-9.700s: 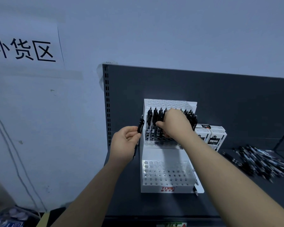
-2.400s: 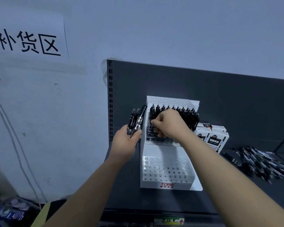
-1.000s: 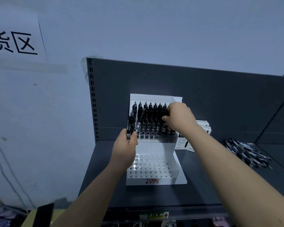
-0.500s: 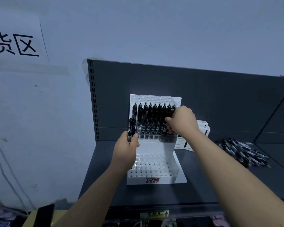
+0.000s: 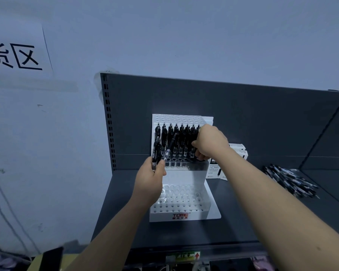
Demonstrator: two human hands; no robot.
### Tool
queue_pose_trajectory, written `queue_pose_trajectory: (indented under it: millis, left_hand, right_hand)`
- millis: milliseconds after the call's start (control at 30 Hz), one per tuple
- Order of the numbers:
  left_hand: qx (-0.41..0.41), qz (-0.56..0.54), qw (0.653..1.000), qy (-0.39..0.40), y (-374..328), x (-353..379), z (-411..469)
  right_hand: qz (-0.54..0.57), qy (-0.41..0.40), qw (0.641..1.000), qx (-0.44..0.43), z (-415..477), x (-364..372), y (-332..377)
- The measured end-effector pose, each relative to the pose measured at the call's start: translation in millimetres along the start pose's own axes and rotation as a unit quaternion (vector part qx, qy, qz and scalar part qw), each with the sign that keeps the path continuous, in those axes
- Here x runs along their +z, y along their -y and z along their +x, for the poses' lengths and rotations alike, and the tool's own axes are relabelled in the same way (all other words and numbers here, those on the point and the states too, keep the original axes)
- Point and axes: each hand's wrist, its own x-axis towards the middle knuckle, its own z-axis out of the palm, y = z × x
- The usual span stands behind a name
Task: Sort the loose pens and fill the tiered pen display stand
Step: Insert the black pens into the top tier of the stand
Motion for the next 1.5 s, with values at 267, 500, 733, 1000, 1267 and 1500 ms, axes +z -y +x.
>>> queue_pose_trajectory:
  millis: [267, 500, 733, 1000, 1267, 1500]
  left_hand:
    - [-0.005, -0.011, 1.000, 0.017, 3, 2, 3]
    - [0.016, -0.015, 0.997, 0.069, -2, 17, 0]
    - [-0.020, -0.010, 0.999, 0.031, 6, 13, 7]
    - [-0.025, -0.002, 1.000, 0.017, 7, -1, 9]
    - [-0.046, 0.021, 0.999, 0.005, 11, -8, 13]
    - [-0.034, -0.001, 0.999, 0.034, 12, -9, 12]
  right_hand:
    - [0.128, 0.020, 0.992, -0.004, -4, 3, -18]
    - [0.472, 0.076, 0.878, 0.000, -23, 4, -14]
    - [0.536, -0.019, 0.844, 0.032, -21, -17, -22]
    - [0.355, -0.069, 0.932, -0.003, -12, -20, -21]
    - [0.145, -0.050, 0.987, -0.046, -4, -19, -5]
    - [0.073, -0.059, 0.995, -0.035, -9, 8, 6]
